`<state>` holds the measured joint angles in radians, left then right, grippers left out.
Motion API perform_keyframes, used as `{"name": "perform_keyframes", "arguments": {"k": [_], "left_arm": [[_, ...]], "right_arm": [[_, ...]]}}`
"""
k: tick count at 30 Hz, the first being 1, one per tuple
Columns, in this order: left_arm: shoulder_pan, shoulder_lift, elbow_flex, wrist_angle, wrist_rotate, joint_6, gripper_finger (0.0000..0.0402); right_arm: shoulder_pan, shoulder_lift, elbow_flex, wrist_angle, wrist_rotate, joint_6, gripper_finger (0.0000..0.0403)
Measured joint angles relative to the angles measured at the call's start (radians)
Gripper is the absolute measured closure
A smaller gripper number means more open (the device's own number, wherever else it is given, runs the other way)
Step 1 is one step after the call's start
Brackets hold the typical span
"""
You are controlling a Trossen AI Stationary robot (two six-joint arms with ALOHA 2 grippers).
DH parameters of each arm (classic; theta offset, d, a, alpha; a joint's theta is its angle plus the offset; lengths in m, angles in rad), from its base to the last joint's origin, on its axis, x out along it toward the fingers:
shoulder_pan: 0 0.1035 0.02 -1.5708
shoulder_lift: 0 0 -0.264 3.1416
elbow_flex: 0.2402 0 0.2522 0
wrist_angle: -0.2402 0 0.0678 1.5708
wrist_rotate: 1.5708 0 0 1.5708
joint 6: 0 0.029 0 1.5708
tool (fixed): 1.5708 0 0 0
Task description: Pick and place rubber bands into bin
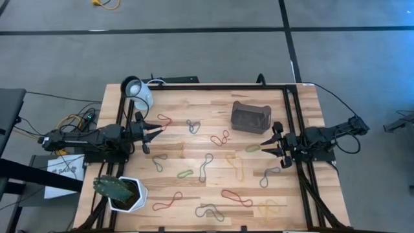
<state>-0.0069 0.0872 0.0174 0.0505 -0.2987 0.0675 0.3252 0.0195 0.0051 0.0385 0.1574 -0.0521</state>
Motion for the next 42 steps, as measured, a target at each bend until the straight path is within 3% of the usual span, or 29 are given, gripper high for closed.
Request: {"name": "perform_keyframes", "arguments": {"k": [42], "left_arm": [[0.001,0.000,-0.001,0.022,-0.029,-0.006,0.0313]], "right_arm": [[0.000,0.000,0.000,0.000,0.000,0.000,0.0301]]}}
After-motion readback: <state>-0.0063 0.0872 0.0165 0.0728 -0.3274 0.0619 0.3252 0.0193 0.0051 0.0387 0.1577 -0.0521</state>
